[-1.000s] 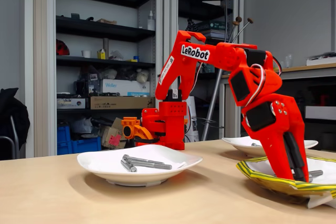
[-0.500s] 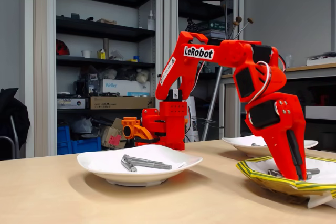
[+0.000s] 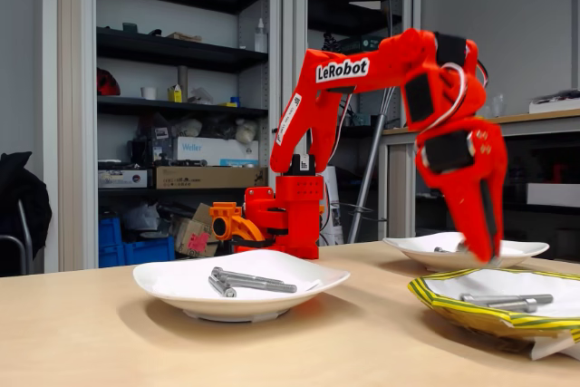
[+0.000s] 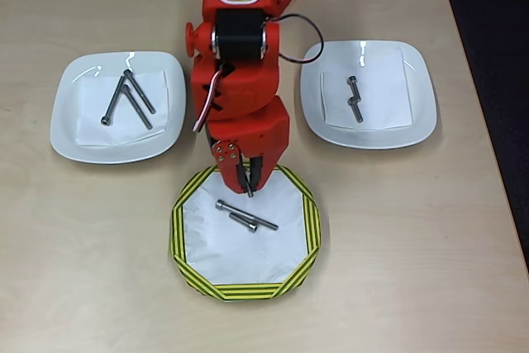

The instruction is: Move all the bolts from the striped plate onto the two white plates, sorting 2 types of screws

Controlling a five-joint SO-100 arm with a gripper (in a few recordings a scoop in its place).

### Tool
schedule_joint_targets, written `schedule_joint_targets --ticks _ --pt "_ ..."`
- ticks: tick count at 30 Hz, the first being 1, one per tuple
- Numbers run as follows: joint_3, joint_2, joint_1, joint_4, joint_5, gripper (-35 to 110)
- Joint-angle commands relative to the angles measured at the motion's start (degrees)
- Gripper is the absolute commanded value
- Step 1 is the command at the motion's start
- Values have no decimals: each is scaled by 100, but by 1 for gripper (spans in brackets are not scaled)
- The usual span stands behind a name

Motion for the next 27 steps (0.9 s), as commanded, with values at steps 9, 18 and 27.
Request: schedule_joint_targets --ticks 9,18,27 --pt "2382 2373 -1547 -492 1837 0" --pt "3867 3138 -2997 -1336 3542 0" --pt "4333 3305 -3437 -1863 4175 9"
